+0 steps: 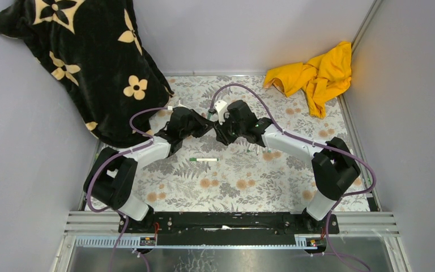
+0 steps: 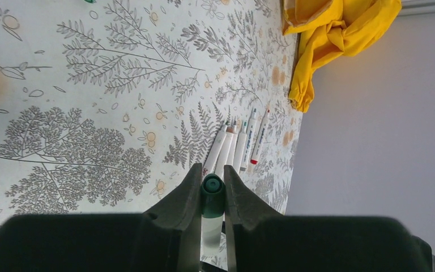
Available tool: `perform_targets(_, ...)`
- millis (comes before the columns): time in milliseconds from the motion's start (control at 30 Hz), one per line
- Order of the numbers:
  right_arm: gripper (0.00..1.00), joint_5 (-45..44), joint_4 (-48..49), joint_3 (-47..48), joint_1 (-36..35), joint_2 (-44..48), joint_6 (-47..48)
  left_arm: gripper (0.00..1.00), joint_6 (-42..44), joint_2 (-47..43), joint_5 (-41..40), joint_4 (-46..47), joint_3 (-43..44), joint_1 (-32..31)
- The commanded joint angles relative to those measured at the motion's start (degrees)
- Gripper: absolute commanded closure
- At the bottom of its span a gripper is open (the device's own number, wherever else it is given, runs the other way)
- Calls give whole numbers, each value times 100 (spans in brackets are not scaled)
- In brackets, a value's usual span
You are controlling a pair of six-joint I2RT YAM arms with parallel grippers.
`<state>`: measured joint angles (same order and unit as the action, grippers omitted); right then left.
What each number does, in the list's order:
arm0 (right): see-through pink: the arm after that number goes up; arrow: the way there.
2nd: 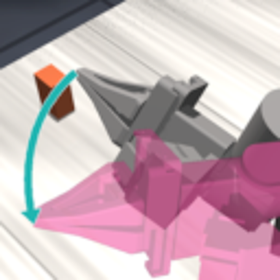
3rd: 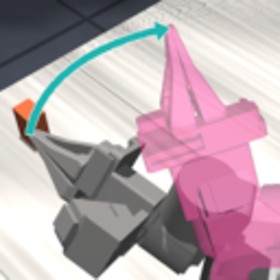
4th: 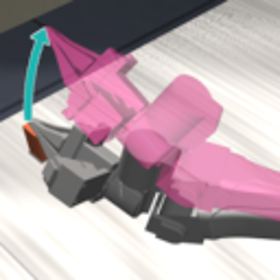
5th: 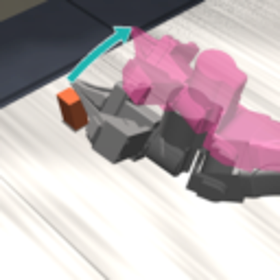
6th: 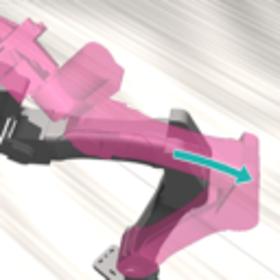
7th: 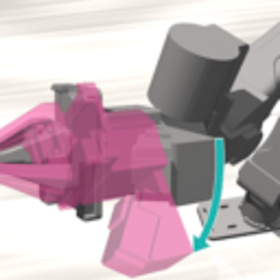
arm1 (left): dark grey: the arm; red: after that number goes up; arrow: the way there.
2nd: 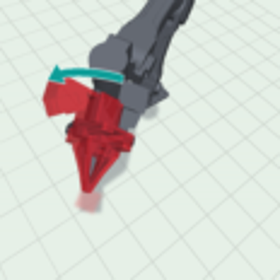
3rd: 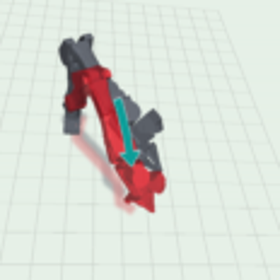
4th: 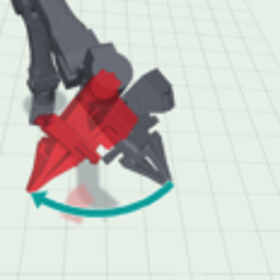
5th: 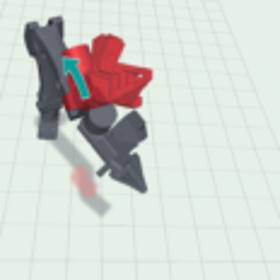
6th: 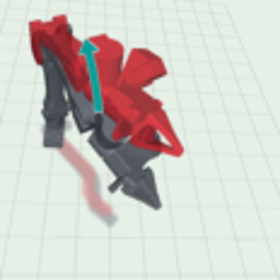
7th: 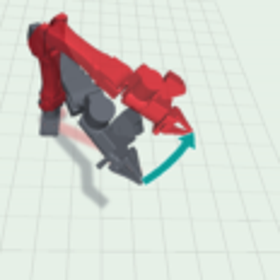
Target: Open the pen caps
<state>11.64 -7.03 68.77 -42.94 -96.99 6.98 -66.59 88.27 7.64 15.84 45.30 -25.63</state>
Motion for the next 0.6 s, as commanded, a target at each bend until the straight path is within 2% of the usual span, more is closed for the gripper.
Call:
perform_targets(0, 61, 241, 237, 260, 86, 104, -57, 100, -25, -6, 266, 509, 196, -84)
perform_targets(300, 62, 396, 325, 382, 240, -58, -107, 100, -219, -81, 466, 704, 141, -135)
perform_targets(400, 66, 450, 325, 415, 274, -127, -105, 100, -313, -100, 528, 792, 105, -140)
perform_targets(500, 72, 461, 386, 350, 307, -145, -142, 100, -327, -143, 510, 798, 113, -136)
perform_targets(567, 87, 468, 424, 319, 331, -153, -157, 100, -316, -169, 528, 792, 135, -140)
